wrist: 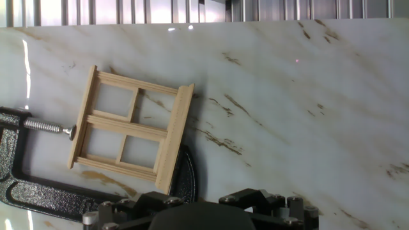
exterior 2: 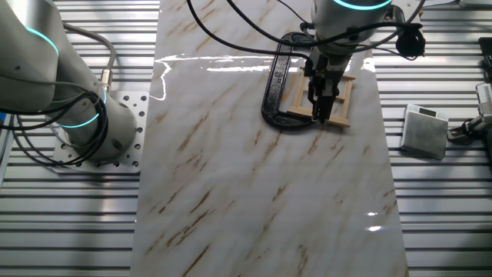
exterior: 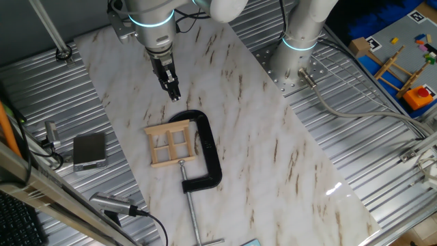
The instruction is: Close a sliding window
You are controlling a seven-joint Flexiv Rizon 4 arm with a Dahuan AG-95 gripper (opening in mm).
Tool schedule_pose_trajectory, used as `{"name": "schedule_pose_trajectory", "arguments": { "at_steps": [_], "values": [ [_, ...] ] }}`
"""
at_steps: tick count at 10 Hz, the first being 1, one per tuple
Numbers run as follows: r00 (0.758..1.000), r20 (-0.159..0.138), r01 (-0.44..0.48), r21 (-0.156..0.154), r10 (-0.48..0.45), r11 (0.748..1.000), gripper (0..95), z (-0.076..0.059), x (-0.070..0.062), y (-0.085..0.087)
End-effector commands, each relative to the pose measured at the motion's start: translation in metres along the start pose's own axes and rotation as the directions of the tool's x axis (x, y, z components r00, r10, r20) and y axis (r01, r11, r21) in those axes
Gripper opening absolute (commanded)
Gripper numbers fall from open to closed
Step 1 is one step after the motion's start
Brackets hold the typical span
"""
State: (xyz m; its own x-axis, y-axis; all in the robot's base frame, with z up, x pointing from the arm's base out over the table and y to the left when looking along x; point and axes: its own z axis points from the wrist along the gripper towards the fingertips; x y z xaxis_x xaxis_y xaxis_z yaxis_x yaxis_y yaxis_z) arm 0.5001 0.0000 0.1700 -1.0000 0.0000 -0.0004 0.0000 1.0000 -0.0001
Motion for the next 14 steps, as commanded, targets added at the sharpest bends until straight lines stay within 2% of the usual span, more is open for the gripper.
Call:
{"name": "schedule_pose_trajectory", "arguments": {
  "at_steps": [1,2,14],
  "values": [
    [1.000,0.001,0.019,-0.022,-0.019,1.000,0.0,0.0000,0.0001,0.0000],
    [1.000,-0.002,0.019,-0.014,-0.019,1.000,0.0,-0.0002,0.0001,0.0001],
    [1.000,-0.003,0.021,-0.012,-0.021,1.000,0.0,-0.0005,0.0002,0.0002]
  ]
}}
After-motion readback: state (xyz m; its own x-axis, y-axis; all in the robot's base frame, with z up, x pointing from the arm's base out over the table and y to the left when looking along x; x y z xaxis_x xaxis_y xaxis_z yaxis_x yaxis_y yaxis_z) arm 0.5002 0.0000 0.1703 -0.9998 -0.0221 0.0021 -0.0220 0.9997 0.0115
